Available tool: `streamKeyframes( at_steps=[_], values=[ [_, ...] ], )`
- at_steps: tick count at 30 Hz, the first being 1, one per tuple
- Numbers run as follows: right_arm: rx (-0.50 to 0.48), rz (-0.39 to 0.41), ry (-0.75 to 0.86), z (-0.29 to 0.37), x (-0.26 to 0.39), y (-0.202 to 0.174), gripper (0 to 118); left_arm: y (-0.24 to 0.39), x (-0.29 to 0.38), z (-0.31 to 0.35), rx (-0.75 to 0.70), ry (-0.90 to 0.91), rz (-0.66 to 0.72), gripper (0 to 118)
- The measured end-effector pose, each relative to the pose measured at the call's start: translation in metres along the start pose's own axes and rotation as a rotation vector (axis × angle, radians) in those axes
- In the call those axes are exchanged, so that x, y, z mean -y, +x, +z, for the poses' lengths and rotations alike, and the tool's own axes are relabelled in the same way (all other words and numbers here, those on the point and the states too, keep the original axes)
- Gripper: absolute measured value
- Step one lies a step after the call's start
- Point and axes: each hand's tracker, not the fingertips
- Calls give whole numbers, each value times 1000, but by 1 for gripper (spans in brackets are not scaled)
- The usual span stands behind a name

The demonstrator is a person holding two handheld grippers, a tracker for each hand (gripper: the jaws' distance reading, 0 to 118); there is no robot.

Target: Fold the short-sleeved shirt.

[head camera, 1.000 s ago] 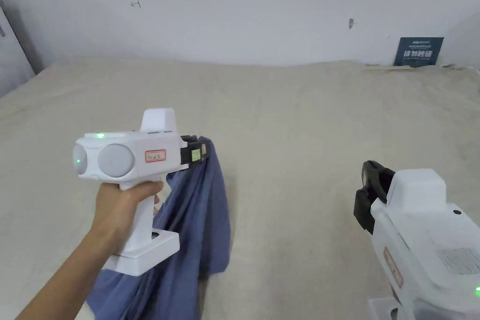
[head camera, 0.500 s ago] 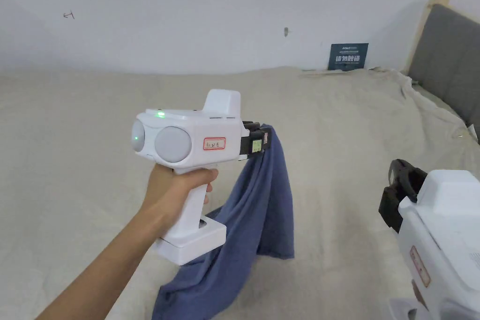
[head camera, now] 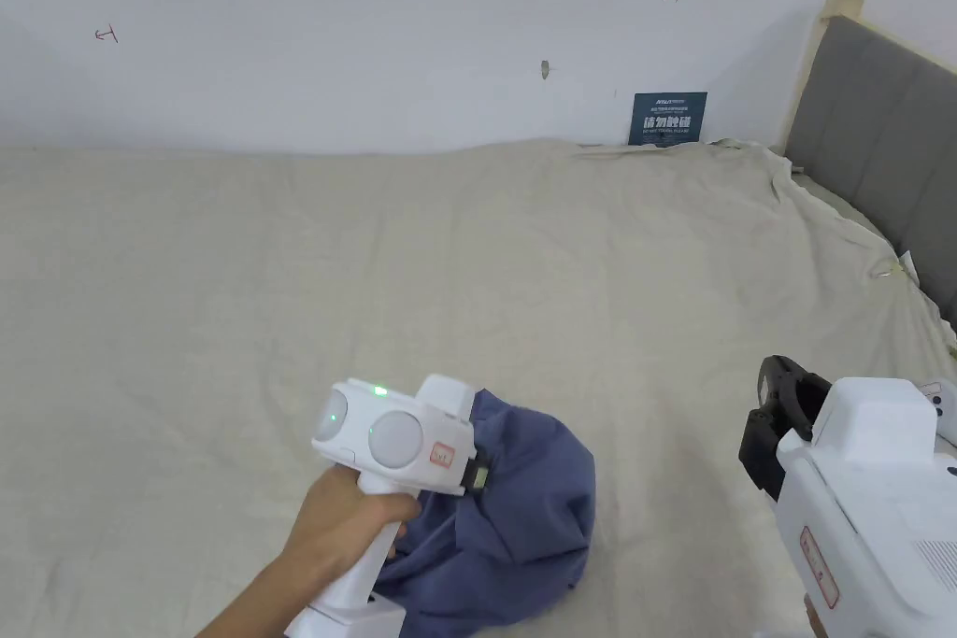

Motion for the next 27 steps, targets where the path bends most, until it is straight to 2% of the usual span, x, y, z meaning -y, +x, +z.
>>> streamKeyframes(
  at_steps=[3,5,6,8,11,12,13,15,16,20,27],
  values=[
    [-9,3,-9,-1,2,-3,0,-3,16,-21,-13,-46,27,1],
    [-14,4,-14,-1,3,-6,0,-5,23,-33,-32,-76,43,6],
    [-16,5,-17,-1,4,-7,0,-7,25,-38,-45,-86,43,12],
    [-21,8,-21,-2,5,-8,0,-6,29,-41,-52,-86,49,31],
    [-27,14,-25,0,5,-10,0,-10,29,-33,-38,-58,83,41],
    [-28,16,-24,0,5,-11,0,-11,29,-29,-38,-45,95,54],
    [-29,17,-24,1,4,-12,0,-13,28,-24,-52,-25,110,73],
    [-30,16,-21,2,2,-13,0,-16,27,-11,-60,29,126,96],
    [-30,17,-18,3,1,-13,0,-17,25,-2,-61,67,132,102],
    [-30,18,-8,7,-5,-16,0,-19,23,41,-77,221,112,103],
    [-24,18,10,7,-9,-16,0,-20,31,116,-214,454,73,103]
  ],
)
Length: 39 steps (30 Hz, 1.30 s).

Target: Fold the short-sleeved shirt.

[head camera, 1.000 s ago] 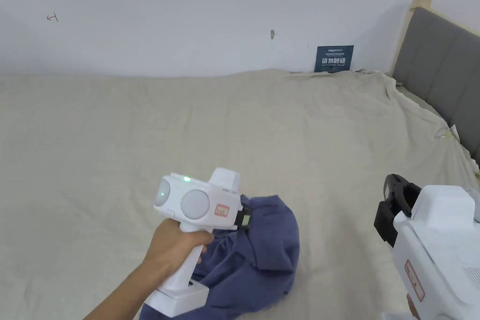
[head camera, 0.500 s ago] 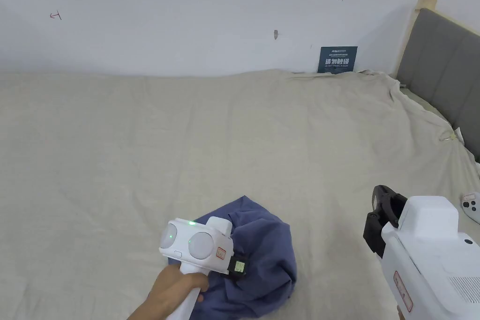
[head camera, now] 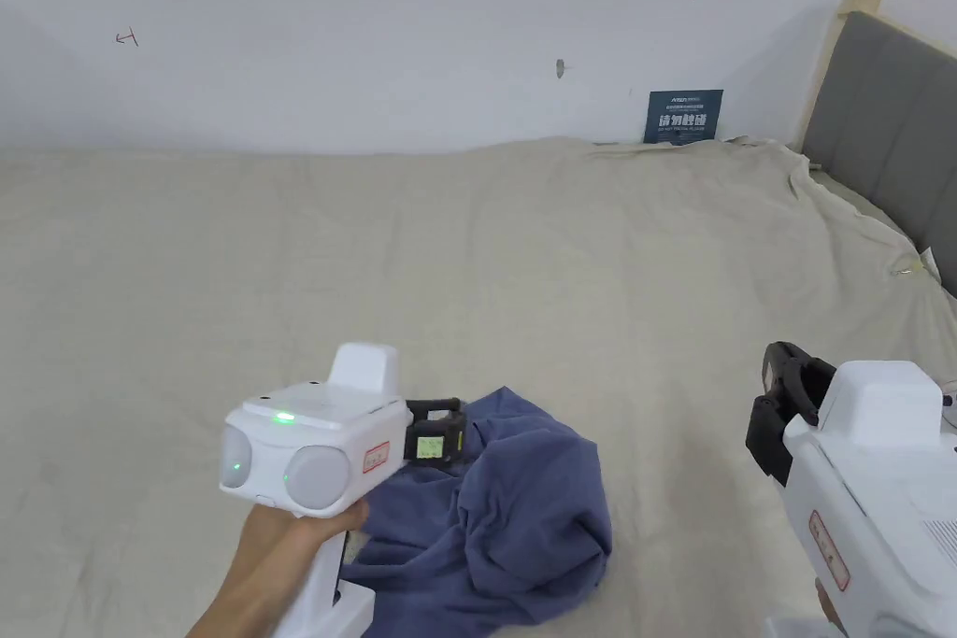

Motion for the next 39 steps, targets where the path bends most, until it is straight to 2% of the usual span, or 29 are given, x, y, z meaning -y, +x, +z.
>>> streamKeyframes(
  at_steps=[3,5,6,8,11,14,16,19,32,39],
  values=[
    [1,-3,4,-1,-1,0,0,-7,1,25,-67,114,19,102],
    [-1,-4,7,-1,-2,-1,0,-12,5,36,-92,174,7,95],
    [0,-2,9,-1,-3,-1,0,-14,8,42,-108,210,-4,88],
    [-3,-1,12,-2,-3,-1,0,-17,14,51,-148,261,-20,67],
    [-4,-1,17,-2,-4,-2,0,-22,21,62,-194,312,-18,27],
    [-5,0,20,-2,-5,-3,0,-30,26,69,-215,338,16,15],
    [-6,2,22,-2,-6,-4,0,-34,30,72,-258,367,25,1],
    [-6,5,21,-2,-6,-4,0,-38,34,76,-300,392,21,0],
    [-12,0,10,-5,-3,-7,0,-46,33,80,-327,404,25,0],
    [-18,0,0,-7,0,-8,0,-56,39,55,-259,110,120,0]
  ],
)
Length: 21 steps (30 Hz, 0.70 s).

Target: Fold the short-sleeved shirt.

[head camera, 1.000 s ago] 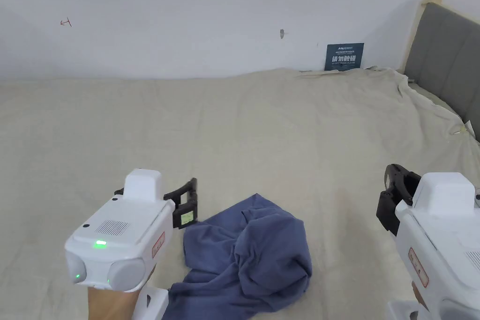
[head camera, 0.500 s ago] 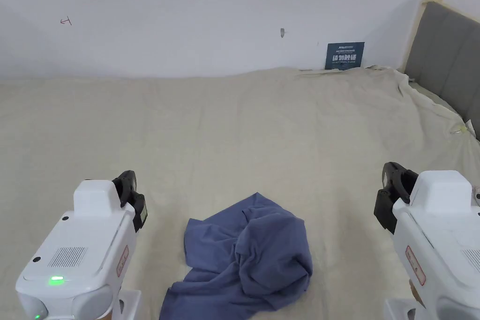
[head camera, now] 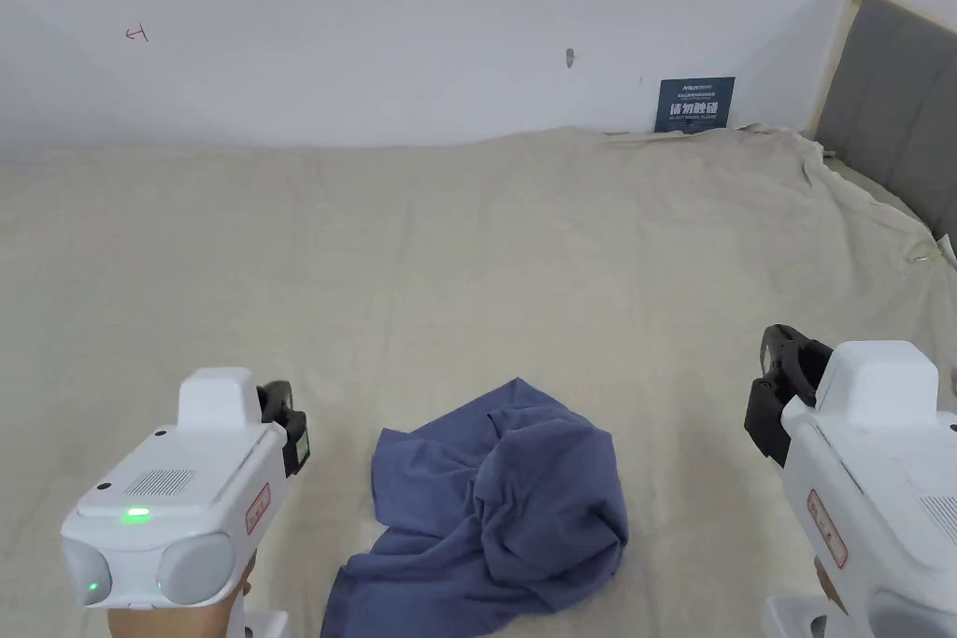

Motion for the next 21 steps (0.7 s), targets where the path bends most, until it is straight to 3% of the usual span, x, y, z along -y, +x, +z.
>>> streamKeyframes(
  at_steps=[6,8,9,13,14,21],
  values=[
    [-2,-3,-14,-3,5,0,0,2,38,-26,28,-271,20,0],
    [-4,-4,-20,-4,7,0,0,2,51,-34,42,-337,46,9],
    [-5,-3,-23,-4,8,0,0,3,58,-37,53,-380,52,17],
    [-8,-4,-35,-6,12,0,0,12,87,-51,53,-509,12,77],
    [-9,-4,-39,-7,13,0,0,15,93,-53,50,-514,9,81],
    [-15,-5,-69,-11,23,-1,0,31,121,-63,55,-594,-20,83]
  ],
)
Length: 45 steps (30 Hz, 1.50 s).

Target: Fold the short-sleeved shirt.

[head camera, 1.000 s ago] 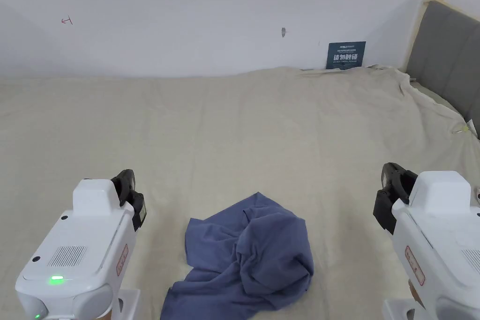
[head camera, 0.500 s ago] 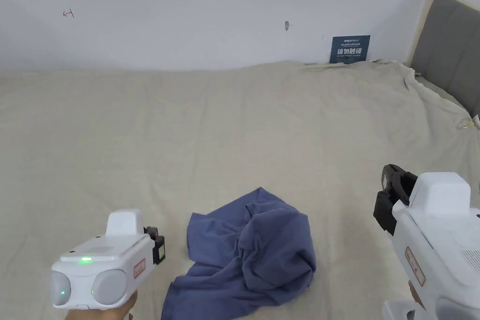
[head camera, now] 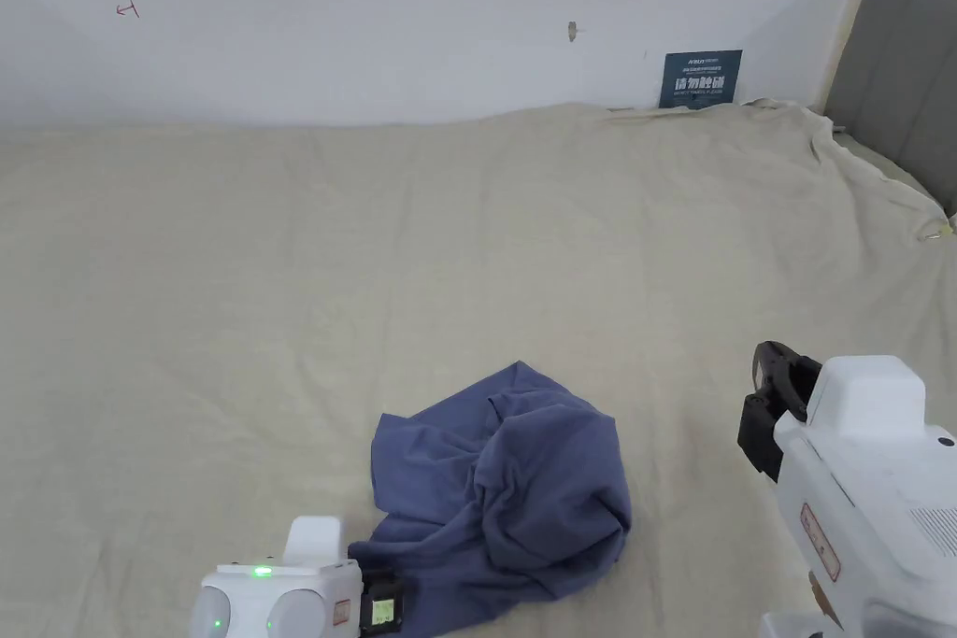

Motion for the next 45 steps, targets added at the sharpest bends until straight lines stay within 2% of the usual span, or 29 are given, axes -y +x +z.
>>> streamKeyframes(
  at_steps=[2,5,6,7,8,10,16,19,24,25,26,28,30,34,40,44,45],
  values=[
    [-2,-1,-6,-1,1,0,0,4,4,-7,2,-18,-19,71],
    [-4,0,-15,-4,3,0,0,12,8,-9,-34,-5,-70,65],
    [-4,1,-18,-4,3,-1,0,13,7,-6,-32,-7,-74,54],
    [-5,0,-19,-5,3,-1,0,14,7,-4,-30,0,-78,27],
    [-6,0,-21,-6,4,-1,0,15,7,-1,-19,15,-84,11],
    [-8,-1,-29,-11,5,-1,0,16,6,2,9,24,-85,3],
    [-29,0,-108,-40,8,-3,0,13,-1,27,53,114,-89,0],
    [-65,4,-194,-67,10,-7,0,7,-10,47,75,164,-72,0],
    [-117,-38,-358,-129,19,-14,2,-2,-23,63,82,214,-68,0],
    [-120,-37,-390,-142,21,-15,12,-3,-24,64,82,218,-66,0],
    [-110,-48,-424,-155,24,-17,28,-5,-26,65,84,220,-63,0],
    [-137,-87,-474,-179,30,-18,70,-7,-27,64,87,222,-58,0],
    [-158,-142,-525,-203,39,-19,87,-9,-29,61,87,217,-52,0],
    [-173,-202,-622,-238,57,-25,89,-13,-30,56,94,209,-34,0],
    [-182,-198,-750,-268,85,-40,87,-17,-31,50,95,198,-29,0],
    [-197,-151,-789,-273,92,-53,76,-19,-29,49,96,197,-26,0],
    [-216,-150,-798,-273,94,-55,64,-19,-29,49,97,197,-22,0]
  ],
)
